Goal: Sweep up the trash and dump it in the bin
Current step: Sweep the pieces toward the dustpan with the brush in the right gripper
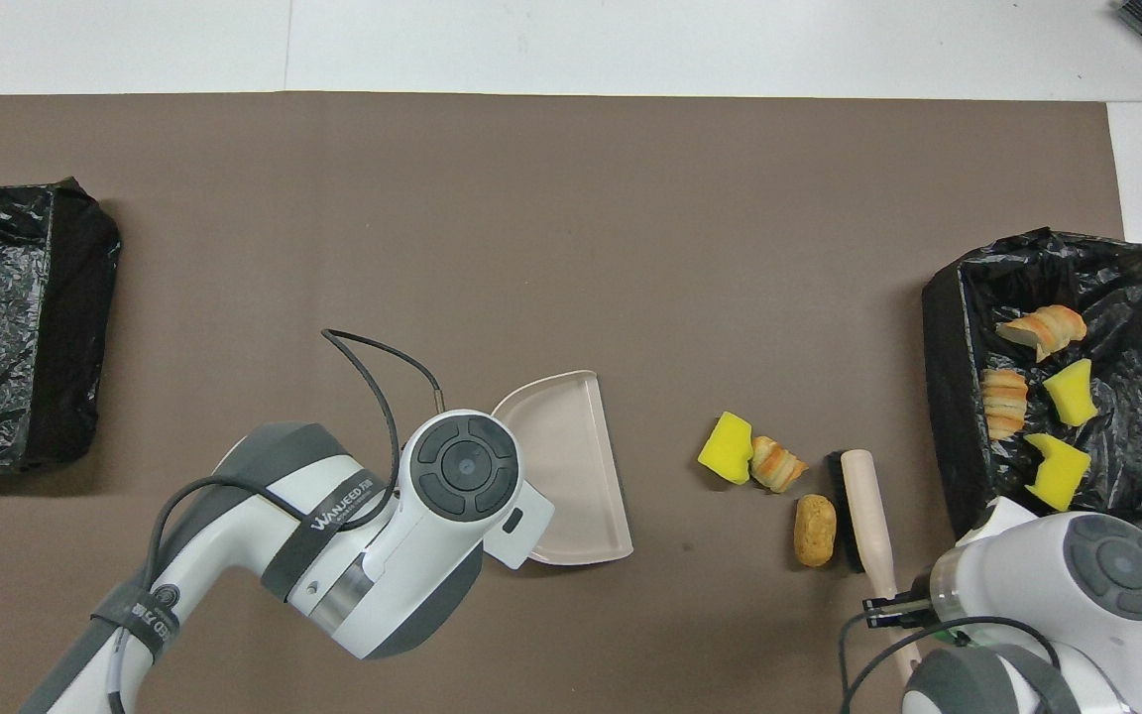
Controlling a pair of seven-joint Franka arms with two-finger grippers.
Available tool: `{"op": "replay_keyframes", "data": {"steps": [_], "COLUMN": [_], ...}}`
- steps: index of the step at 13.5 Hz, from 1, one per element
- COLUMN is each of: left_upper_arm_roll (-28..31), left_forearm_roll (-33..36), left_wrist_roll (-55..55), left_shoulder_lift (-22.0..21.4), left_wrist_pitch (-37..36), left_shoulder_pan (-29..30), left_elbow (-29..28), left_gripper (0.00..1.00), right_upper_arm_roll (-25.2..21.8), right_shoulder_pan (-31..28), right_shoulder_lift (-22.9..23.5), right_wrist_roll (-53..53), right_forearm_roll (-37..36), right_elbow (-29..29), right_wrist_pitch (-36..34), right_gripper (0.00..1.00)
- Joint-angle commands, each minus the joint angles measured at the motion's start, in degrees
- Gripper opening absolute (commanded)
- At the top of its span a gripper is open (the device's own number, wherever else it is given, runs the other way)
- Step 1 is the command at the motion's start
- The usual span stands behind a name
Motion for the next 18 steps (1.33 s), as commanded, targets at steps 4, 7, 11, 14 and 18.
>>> {"op": "replay_keyframes", "data": {"steps": [4,7,11,14,18], "left_upper_arm_roll": [0.46,0.46,0.55,0.46,0.46], "left_forearm_roll": [0.66,0.66,0.66,0.66,0.58], "left_wrist_roll": [-0.06,-0.06,-0.41,-0.33,0.20], "left_shoulder_lift": [-1.39,-1.39,-1.30,-1.30,-1.22], "left_wrist_pitch": [1.82,1.65,2.00,2.35,2.87], "left_shoulder_pan": [-0.31,0.04,-0.49,-0.49,-0.05], "left_elbow": [-1.91,-1.91,-1.65,-1.73,-1.82], "left_gripper": [0.00,0.00,0.00,0.00,0.00], "right_upper_arm_roll": [0.39,0.48,1.36,1.53,2.67], "right_shoulder_pan": [8.19,13.80,18.20,20.85,22.79], "right_shoulder_lift": [11.13,16.23,22.12,24.16,25.21], "right_wrist_roll": [11.71,18.29,20.07,19.72,17.89], "right_forearm_roll": [0.15,2.97,7.36,14.62,24.57], "right_elbow": [9.99,14.31,20.99,23.55,26.53], "right_wrist_pitch": [0.94,1.37,1.20,2.68,4.36], "right_gripper": [0.00,0.00,0.00,0.00,0.00]}}
